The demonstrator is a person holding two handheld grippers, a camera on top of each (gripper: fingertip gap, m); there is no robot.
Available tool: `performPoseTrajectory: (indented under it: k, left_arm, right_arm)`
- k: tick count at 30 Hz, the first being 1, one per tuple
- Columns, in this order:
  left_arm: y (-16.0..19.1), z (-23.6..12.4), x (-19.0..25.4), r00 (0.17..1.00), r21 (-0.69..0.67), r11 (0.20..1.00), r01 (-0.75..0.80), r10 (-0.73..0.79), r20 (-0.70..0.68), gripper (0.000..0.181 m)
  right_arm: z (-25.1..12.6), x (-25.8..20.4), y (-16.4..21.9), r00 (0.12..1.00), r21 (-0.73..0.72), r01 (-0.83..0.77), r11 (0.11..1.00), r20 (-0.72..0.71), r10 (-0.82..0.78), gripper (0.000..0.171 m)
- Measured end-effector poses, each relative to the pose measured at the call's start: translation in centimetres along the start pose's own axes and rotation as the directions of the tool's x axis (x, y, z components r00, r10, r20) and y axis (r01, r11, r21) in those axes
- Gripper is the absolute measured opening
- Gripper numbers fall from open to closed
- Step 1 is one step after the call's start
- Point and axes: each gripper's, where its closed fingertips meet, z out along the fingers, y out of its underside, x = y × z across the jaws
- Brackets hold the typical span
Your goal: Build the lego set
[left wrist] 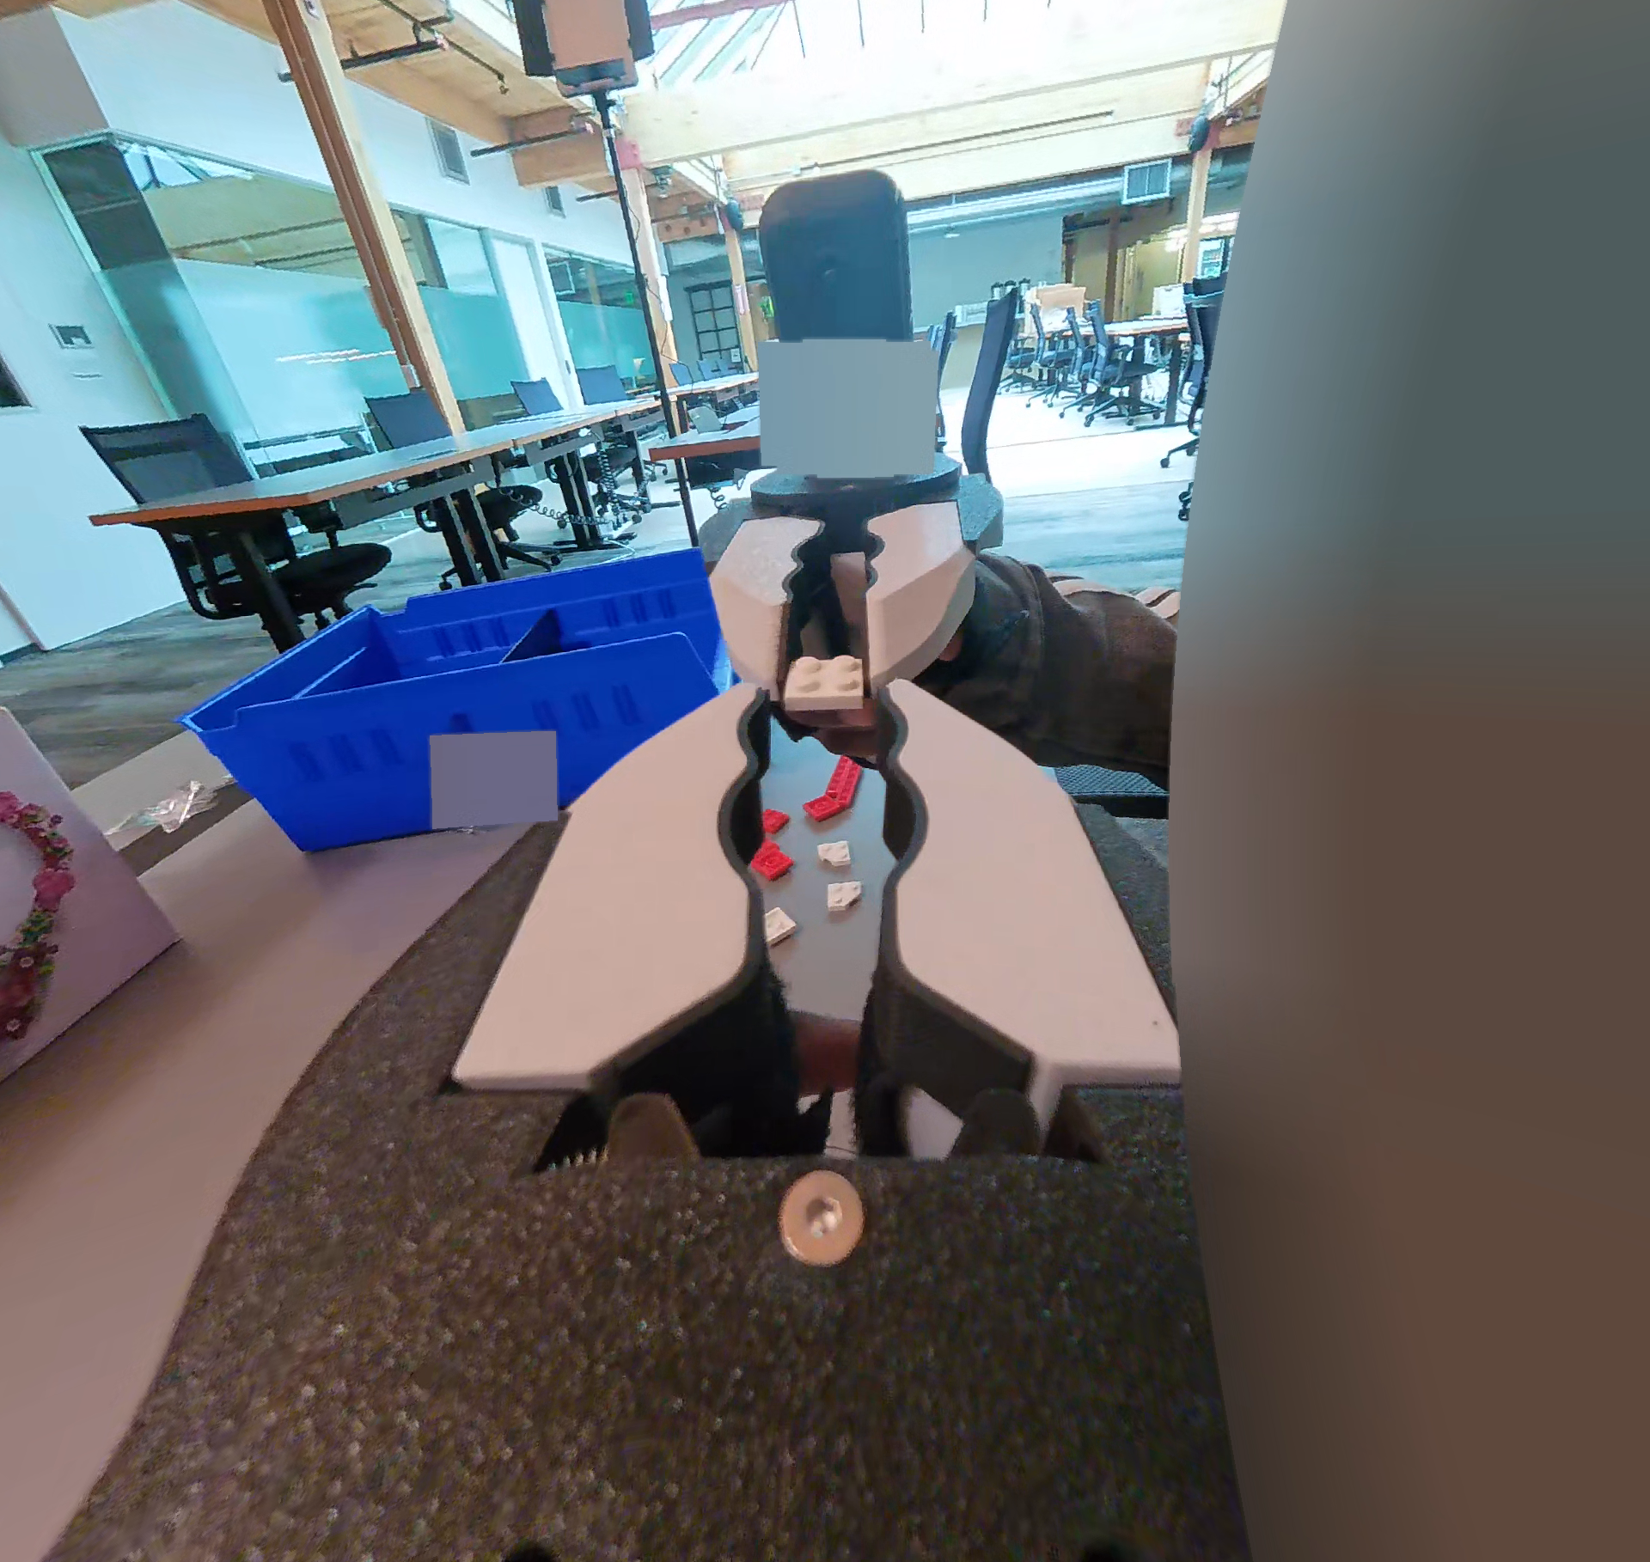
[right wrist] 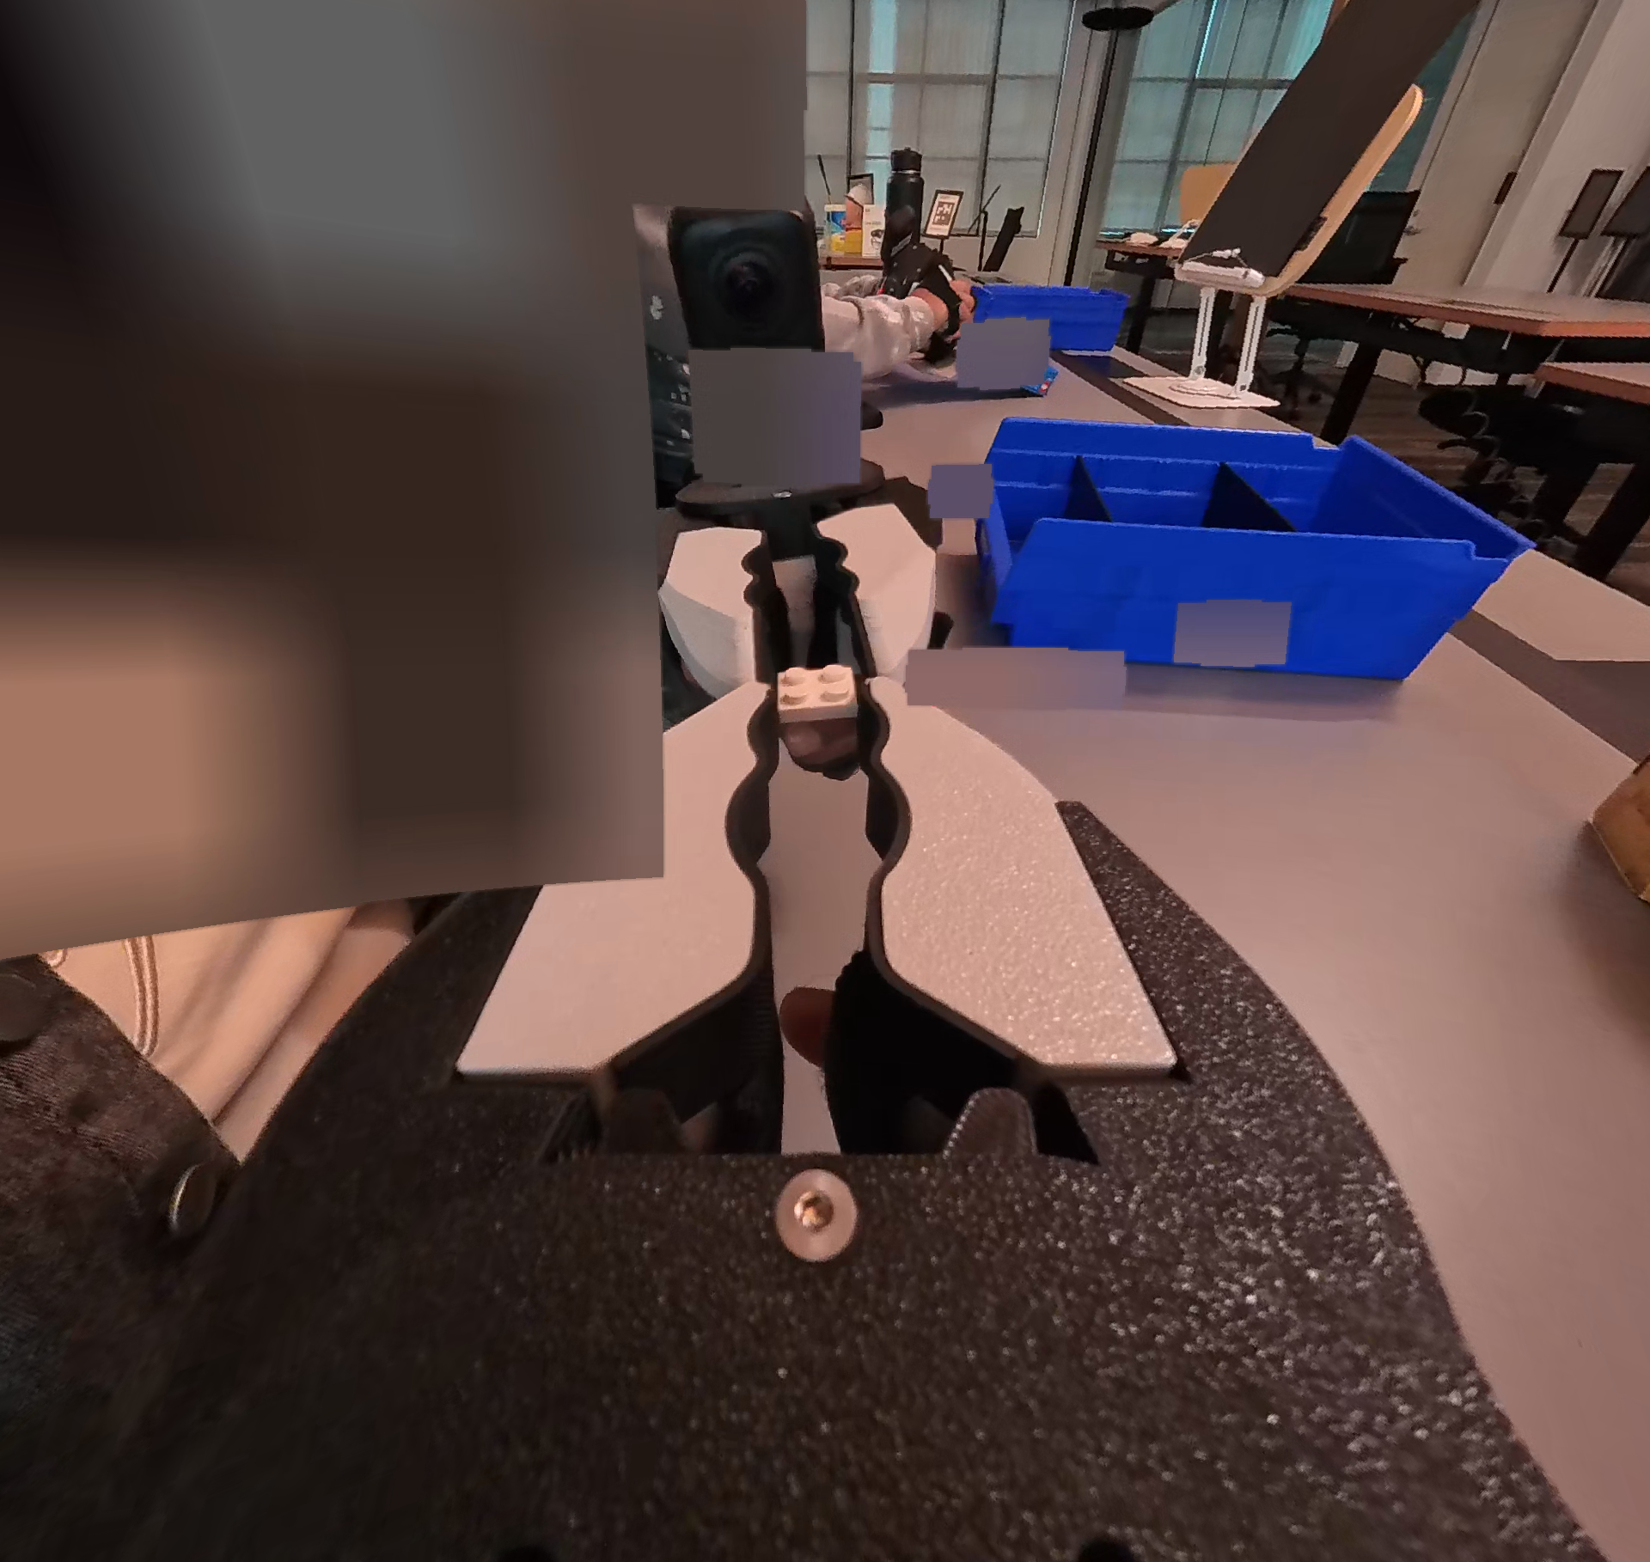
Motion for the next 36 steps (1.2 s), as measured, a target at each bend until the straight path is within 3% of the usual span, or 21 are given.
performPoseTrajectory:
  k: [36]
  left_arm:
    - [1.1, -0.1, 0.5, 0.998, -0.049, 0.999, 0.020, -0.022, -0.057, 0.015]
  right_arm:
    - [-0.3, -0.2, 1.2, 0.998, -0.087, 0.069, 0.994, 0.010, -0.068, 0.016]
